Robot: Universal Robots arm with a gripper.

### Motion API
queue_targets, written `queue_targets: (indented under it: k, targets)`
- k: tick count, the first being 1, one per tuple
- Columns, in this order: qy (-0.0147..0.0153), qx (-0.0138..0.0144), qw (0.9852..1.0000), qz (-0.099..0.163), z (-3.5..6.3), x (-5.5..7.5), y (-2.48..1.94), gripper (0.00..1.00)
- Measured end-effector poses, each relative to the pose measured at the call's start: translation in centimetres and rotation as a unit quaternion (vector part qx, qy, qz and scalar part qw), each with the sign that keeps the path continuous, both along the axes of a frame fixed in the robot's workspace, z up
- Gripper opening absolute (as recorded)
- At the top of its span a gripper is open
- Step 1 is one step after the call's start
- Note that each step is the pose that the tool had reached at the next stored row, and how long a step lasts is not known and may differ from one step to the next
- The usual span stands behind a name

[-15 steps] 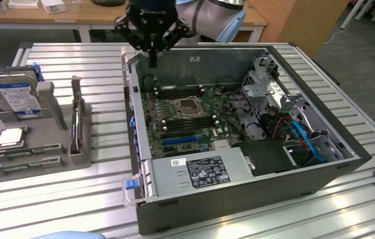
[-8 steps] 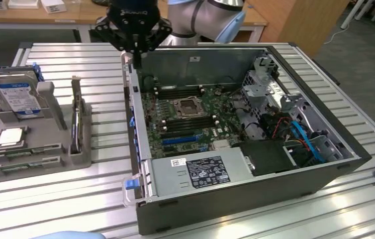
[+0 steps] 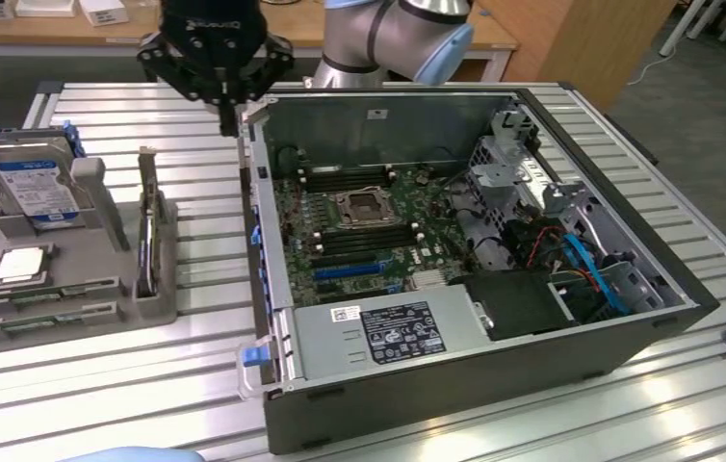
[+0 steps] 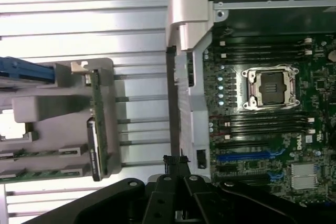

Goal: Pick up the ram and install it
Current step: 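Reach for the ram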

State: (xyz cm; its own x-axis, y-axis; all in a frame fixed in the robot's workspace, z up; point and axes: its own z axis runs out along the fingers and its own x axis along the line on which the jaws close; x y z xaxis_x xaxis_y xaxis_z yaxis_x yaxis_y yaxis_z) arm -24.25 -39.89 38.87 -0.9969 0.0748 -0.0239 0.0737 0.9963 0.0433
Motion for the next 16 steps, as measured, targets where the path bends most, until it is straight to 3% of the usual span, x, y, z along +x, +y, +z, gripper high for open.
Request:
queue_targets:
  k: [16]
  targets:
    - [-0.0002, 0.0, 1.0, 0.0, -0.34, -7.3, 0.0, 0.1]
